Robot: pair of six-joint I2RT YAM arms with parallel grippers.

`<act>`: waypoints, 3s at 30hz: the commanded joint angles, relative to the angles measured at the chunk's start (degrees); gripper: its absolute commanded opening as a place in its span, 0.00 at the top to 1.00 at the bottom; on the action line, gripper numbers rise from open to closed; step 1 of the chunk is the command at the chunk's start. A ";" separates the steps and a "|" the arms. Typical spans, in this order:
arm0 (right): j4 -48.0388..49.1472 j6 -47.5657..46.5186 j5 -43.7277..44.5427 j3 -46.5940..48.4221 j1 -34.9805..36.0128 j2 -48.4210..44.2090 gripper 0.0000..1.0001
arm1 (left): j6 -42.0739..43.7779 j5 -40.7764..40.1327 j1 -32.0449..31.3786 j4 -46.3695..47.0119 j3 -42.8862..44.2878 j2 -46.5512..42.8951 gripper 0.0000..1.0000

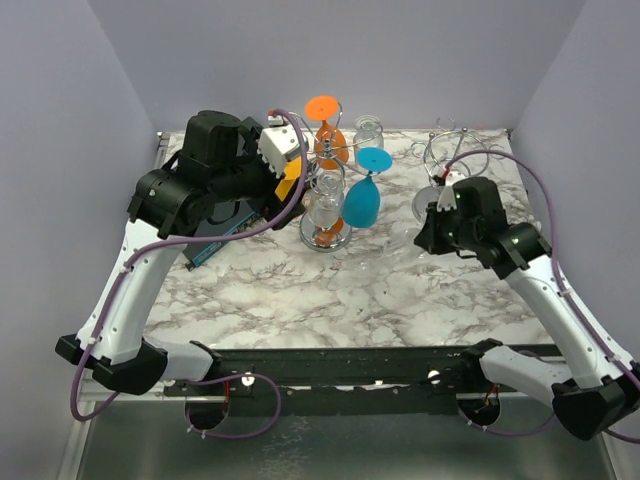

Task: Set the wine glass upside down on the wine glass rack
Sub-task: Pick up the wine glass at the center of the board, then adjust the wine glass at the center of the board.

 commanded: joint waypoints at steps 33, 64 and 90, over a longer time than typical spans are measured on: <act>27.45 4.68 -13.19 21.57 0.21 -7.73 1.00 | -8.73 10.48 -4.50 8.53 16.74 11.49 0.05; 19.55 4.23 -13.32 10.03 0.17 -14.85 0.40 | 9.60 9.26 -4.94 19.79 13.62 6.74 1.00; 8.57 3.36 24.95 8.46 -2.84 4.42 0.48 | 21.94 18.41 -5.20 30.29 -1.53 -4.45 1.00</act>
